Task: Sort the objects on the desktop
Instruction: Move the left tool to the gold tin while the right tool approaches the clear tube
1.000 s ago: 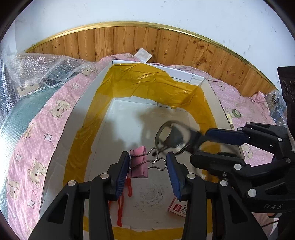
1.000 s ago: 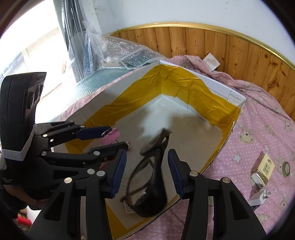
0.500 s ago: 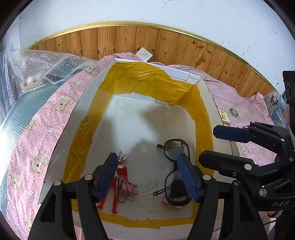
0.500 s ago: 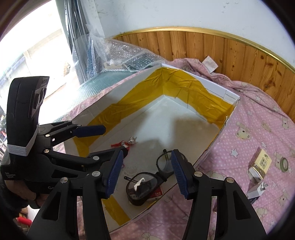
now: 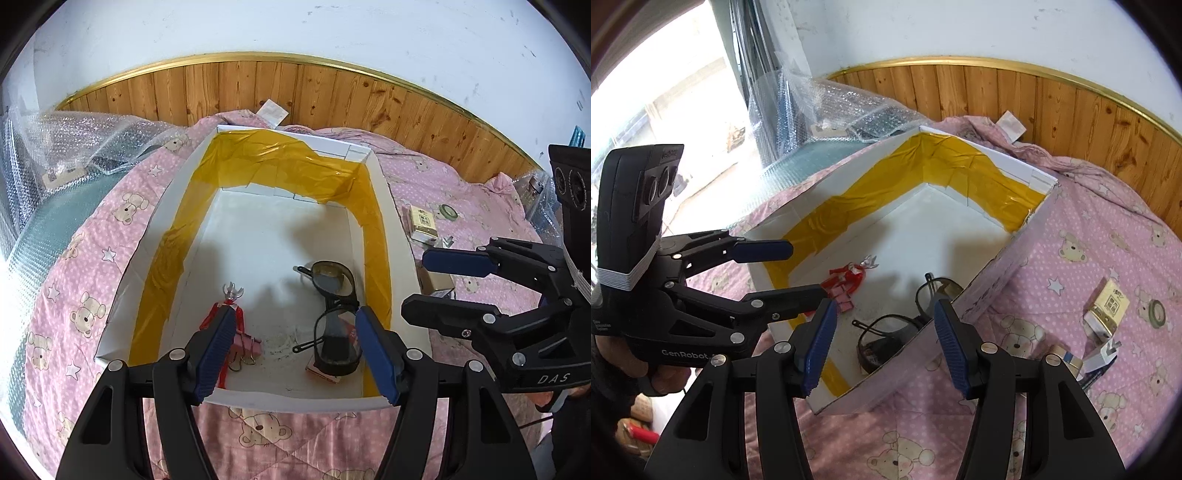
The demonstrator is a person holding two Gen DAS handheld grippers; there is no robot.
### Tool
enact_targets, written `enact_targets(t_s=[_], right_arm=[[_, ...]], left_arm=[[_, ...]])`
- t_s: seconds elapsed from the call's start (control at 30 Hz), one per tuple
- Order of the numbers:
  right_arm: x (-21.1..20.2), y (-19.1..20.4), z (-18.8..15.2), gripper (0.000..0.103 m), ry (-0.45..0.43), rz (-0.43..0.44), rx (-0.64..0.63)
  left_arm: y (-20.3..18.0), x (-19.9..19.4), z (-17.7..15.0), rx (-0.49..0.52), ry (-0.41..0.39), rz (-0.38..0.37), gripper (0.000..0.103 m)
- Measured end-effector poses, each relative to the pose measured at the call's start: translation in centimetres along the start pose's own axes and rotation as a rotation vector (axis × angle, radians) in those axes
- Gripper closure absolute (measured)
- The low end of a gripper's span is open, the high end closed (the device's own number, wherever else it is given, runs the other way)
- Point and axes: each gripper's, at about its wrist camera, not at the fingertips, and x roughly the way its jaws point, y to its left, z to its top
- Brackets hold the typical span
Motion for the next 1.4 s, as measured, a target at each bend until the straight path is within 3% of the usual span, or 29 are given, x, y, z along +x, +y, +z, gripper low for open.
enact_targets(t_s=[0.4,0.7,1.03,1.4], right_arm=[[-1.4,0.2,-0.6,0.045,-0.017,0.011,0.000],[-5.3,-1.0,-2.5,0.040,-0.079,0.031,0.050],[-9.3,-5.8,-8.0,0.039,-0.082,-0.071,0.129],[-9.7,-12.0,-13.6,0.039,-0.050,-0.115,0.284]], left_arm=[[-1.7,-0.7,-0.9,0.021,0.004,0.005,0.035],[-4.5,-2.4,-1.1,0.058,-0.030,-0.013,0.035],[-10.4,-1.8,-2.3,0.131,-0.009,-0.113,0.035],[-15.7,3.4,-2.9,0.182,0.052,-0.152,0.035]])
